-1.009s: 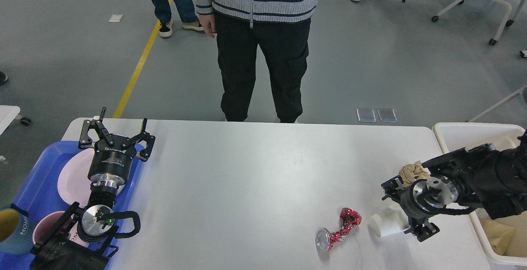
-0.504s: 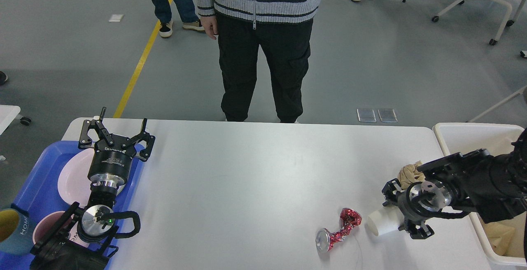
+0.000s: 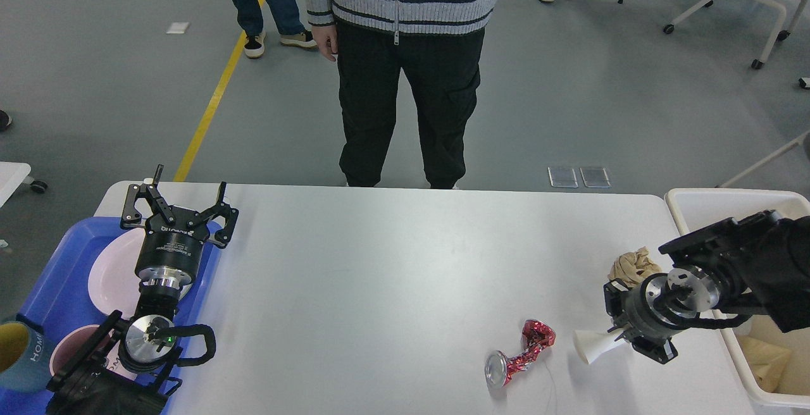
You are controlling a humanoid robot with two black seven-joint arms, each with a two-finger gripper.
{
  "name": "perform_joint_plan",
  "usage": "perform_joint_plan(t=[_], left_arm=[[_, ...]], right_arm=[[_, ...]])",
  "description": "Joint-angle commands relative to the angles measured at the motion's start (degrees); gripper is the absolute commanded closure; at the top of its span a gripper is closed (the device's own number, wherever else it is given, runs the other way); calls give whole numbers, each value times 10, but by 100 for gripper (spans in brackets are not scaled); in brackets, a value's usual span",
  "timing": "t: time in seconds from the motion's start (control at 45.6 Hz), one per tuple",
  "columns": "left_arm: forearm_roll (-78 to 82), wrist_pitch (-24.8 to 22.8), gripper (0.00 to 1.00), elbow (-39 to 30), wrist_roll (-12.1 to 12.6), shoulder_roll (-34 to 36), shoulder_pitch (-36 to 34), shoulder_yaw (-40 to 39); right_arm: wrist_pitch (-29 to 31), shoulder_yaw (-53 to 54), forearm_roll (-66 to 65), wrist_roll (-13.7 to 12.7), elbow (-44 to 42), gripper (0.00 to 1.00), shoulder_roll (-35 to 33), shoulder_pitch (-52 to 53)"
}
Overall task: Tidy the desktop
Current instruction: 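Lower the right gripper onto the white paper cup and grip it, then lift the white paper cup and carry it over the white bin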
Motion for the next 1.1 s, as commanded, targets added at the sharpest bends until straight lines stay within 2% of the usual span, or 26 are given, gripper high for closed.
perform_joint_plan(t=[0.0, 0.11, 0.307, 0.614, 0.789, 0.899, 1.074], left_arm=[[0, 0, 4, 0, 0, 0, 0, 0], [0, 0, 4, 0, 0, 0, 0, 0], [0, 0, 4, 0, 0, 0, 0, 0], [0, 0, 4, 0, 0, 0, 0, 0], [0, 0, 4, 0, 0, 1, 0, 0], [0, 0, 4, 0, 0, 0, 0, 0], [0, 0, 4, 0, 0, 1, 0, 0]], right_arm=[[8, -20, -9, 0, 43, 100, -6, 37], [46, -60, -9, 2, 81, 100, -19, 92], [155, -152, -13, 5, 135, 100, -19, 235], [300, -224, -118, 5, 179, 100, -25, 434], [428, -227, -181, 0, 201, 100, -19, 570], [453, -227, -188, 0, 201, 100, 0, 606], [451, -231, -187, 0, 199, 100, 9, 620]])
